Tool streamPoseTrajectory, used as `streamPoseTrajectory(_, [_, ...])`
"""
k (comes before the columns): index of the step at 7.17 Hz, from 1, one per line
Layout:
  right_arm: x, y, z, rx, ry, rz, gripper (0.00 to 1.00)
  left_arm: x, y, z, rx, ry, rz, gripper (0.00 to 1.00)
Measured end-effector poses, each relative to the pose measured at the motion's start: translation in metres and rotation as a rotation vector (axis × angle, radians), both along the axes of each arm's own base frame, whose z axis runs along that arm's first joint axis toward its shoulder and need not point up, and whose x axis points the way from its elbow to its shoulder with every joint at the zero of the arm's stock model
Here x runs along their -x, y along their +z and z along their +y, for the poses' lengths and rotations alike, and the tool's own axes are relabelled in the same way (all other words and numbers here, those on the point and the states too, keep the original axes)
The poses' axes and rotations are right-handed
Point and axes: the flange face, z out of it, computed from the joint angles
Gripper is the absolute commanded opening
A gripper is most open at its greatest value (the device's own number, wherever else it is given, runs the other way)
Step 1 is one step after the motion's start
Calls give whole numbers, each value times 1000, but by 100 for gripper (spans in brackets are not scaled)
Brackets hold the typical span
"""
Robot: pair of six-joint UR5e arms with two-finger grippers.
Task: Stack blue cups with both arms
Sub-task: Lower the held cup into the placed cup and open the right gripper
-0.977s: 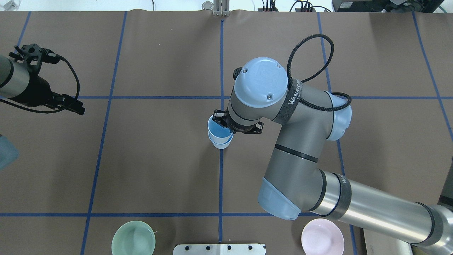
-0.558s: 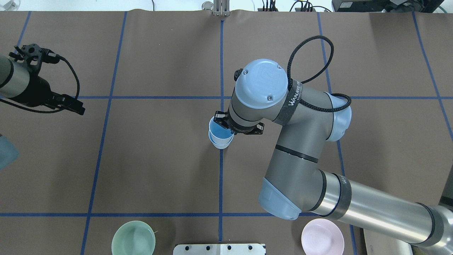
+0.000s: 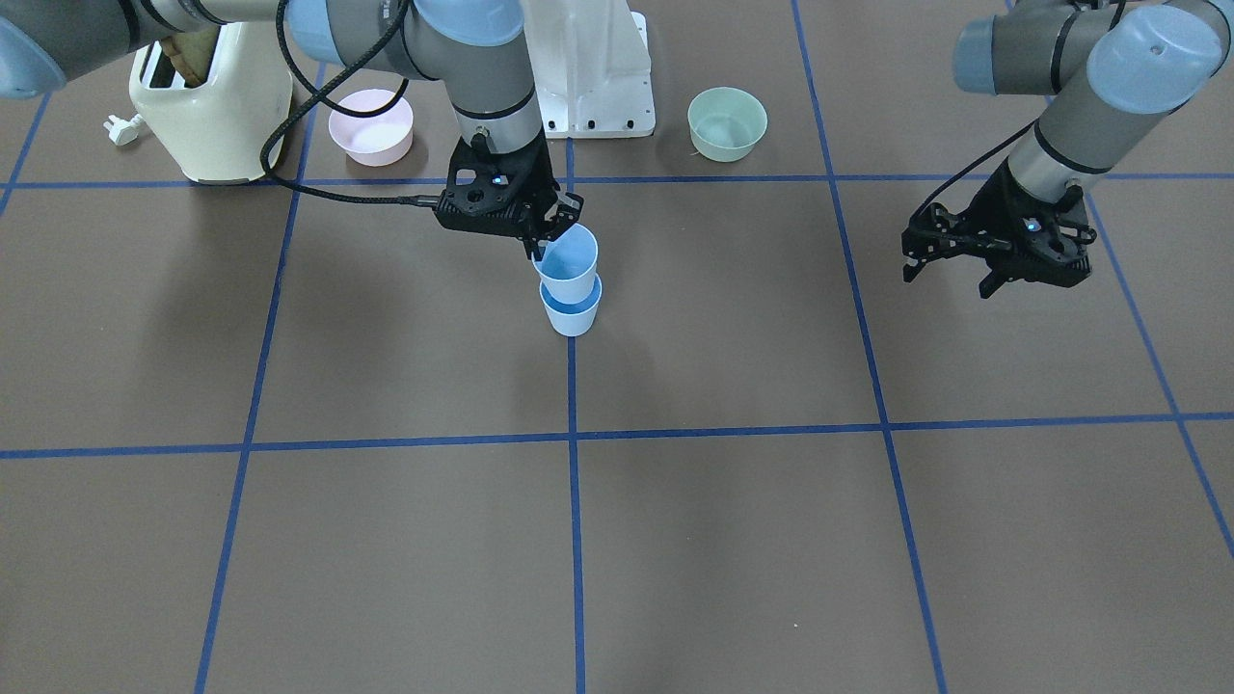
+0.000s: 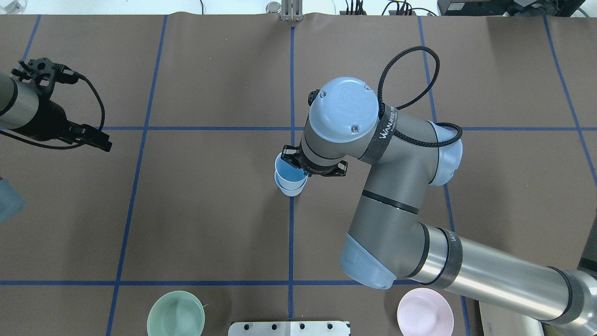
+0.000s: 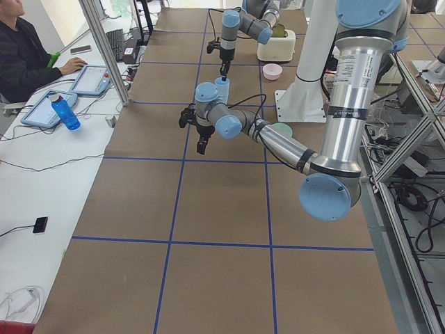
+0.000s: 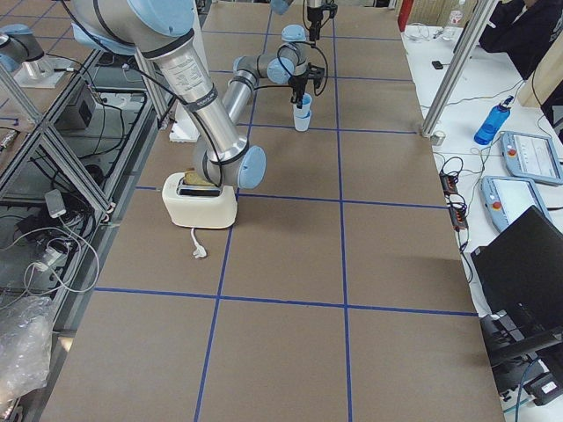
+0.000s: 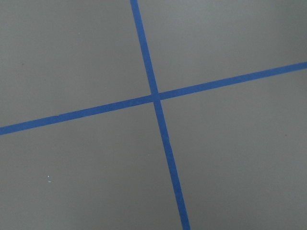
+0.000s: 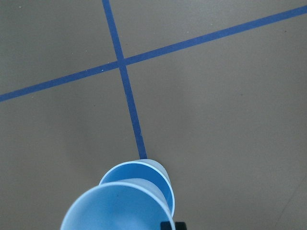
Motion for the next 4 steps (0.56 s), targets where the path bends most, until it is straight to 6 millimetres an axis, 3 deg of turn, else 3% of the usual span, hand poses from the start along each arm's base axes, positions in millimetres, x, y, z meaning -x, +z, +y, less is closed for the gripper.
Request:
streamPoseTrajectory(3, [-1,1,-4,-2,7,3,3,0,0,0,0,-1,0,98])
streamPoseTrajectory(4, [-1,1,-5,-4,11,4,48,0,-1,0,0,-1,1,98])
